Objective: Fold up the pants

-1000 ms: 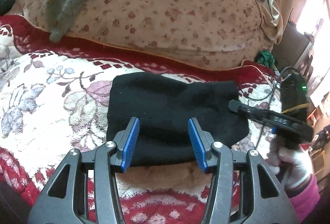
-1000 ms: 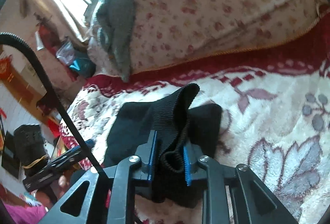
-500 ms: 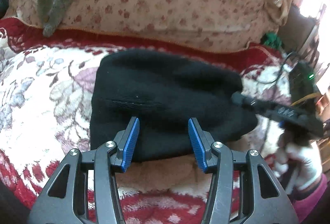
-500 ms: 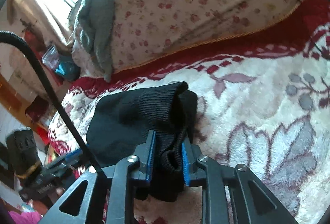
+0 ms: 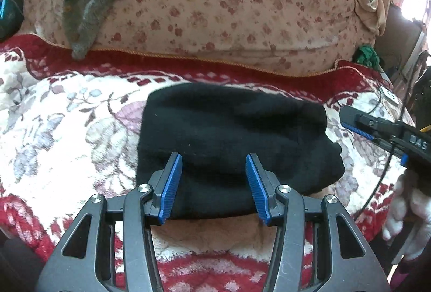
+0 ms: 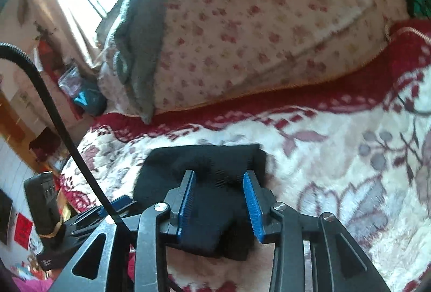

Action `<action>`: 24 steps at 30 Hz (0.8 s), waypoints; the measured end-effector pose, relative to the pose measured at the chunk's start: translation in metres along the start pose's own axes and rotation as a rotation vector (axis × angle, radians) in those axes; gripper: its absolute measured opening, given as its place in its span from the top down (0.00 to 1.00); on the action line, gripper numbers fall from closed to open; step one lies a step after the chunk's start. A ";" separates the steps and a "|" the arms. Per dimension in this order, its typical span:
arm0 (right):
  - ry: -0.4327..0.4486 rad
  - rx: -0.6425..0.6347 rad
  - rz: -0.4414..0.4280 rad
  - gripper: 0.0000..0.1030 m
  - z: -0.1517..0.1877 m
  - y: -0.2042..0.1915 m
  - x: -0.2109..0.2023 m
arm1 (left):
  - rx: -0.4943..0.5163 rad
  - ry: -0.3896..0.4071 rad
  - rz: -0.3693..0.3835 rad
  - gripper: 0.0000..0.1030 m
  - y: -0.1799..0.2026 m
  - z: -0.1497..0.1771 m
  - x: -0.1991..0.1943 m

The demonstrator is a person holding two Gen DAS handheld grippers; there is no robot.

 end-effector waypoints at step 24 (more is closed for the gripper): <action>-0.047 -0.154 0.076 0.52 0.009 -0.044 0.031 | -0.075 0.023 -0.096 0.53 -0.038 -0.009 -0.002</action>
Point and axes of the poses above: each gripper's, at about its wrist camera, not at the fingertips, and x roughly the way its jaws point, y to its right, z to its underside, the point moved 2 cm from there along x, roughly the way its jaws point, and after that the axes turned 3 degrees about -y, right-handed, at the moved point
